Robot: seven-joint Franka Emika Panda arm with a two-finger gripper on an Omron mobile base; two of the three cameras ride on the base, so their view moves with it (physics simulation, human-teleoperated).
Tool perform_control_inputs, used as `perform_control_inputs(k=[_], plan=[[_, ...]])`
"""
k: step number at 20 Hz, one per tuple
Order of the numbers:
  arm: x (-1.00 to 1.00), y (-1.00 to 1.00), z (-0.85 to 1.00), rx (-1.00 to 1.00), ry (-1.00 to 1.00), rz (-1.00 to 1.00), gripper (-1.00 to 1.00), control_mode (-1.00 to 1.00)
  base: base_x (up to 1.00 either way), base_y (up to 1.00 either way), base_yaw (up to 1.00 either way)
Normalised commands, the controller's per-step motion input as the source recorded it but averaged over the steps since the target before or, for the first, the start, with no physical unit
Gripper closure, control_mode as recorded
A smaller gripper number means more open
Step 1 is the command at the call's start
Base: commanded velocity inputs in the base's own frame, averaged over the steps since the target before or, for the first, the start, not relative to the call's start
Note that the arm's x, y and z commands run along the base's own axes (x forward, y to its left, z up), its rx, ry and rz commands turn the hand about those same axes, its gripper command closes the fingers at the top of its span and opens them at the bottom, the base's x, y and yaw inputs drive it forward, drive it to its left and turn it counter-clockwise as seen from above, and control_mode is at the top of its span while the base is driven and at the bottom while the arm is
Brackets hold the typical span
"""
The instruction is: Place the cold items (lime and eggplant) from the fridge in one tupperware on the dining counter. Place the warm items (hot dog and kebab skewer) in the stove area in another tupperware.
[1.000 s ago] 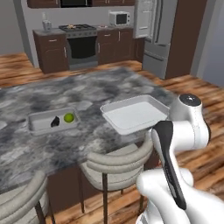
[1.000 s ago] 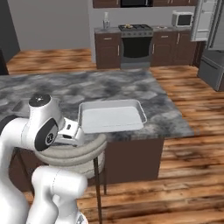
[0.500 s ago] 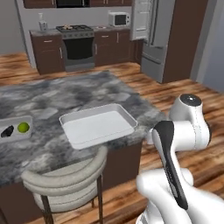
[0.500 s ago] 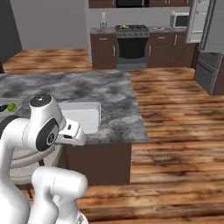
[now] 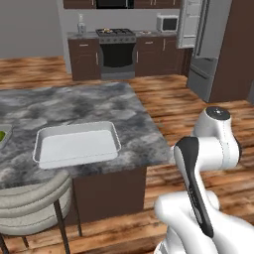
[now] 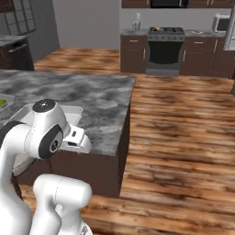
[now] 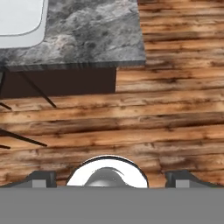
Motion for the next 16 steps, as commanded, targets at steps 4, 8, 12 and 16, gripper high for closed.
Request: perform_control_inputs(k=[4, 8, 12, 16], plan=[[0.00, 0.00, 0.00, 0.00, 0.00, 0.00, -1.00, 1.00, 0.31, -1.00, 0.43], [0.00, 0.00, 0.00, 0.00, 0.00, 0.00, -1.00, 1.00, 0.37, -1.00, 0.26], [0.00, 0.00, 0.00, 0.00, 0.00, 0.00, -1.00, 1.00, 0.75, -1.00, 0.03], [0.00, 0.00, 0.00, 0.00, 0.00, 0.00, -1.00, 1.00, 0.93, -1.00, -0.13]])
